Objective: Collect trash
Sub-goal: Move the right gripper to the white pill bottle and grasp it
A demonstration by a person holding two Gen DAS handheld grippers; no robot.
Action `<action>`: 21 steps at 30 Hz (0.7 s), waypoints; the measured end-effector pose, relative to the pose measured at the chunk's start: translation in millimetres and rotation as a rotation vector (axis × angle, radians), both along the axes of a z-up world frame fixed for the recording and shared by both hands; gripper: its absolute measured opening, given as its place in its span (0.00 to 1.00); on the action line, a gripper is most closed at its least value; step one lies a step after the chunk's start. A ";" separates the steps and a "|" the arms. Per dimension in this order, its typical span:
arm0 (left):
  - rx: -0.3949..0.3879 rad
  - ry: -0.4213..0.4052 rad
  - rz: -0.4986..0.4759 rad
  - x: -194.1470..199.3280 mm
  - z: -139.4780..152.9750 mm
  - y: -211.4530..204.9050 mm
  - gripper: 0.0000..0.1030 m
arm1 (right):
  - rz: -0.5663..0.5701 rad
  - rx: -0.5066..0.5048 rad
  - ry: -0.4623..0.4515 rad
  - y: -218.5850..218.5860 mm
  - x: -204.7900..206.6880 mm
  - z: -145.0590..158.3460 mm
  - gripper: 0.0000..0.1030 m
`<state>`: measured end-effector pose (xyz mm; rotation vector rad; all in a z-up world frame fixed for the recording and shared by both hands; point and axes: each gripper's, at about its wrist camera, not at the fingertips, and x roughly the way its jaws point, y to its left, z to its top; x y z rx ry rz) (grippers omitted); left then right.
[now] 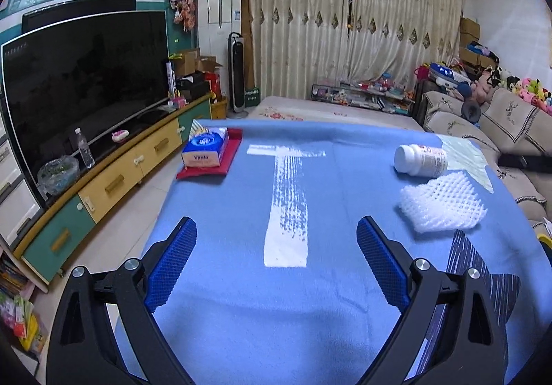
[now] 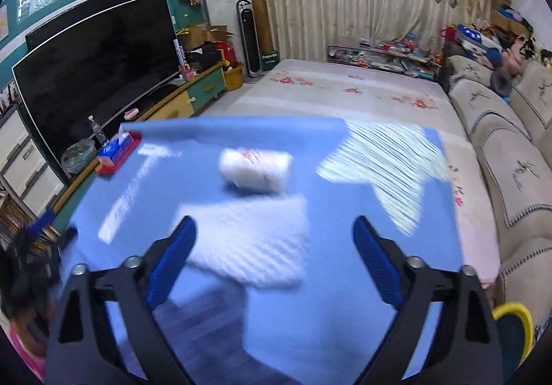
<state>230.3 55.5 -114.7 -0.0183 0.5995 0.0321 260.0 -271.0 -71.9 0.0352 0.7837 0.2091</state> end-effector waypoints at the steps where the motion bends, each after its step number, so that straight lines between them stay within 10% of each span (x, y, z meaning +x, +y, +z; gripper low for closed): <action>1: 0.001 0.003 -0.001 0.4 -1.2 -0.6 0.90 | -0.002 0.006 0.007 4.3 8.9 -0.3 0.89; 21: -0.044 0.031 -0.047 -0.1 -6.7 -11.3 0.91 | -0.122 -0.081 0.299 57.1 143.2 -56.8 0.92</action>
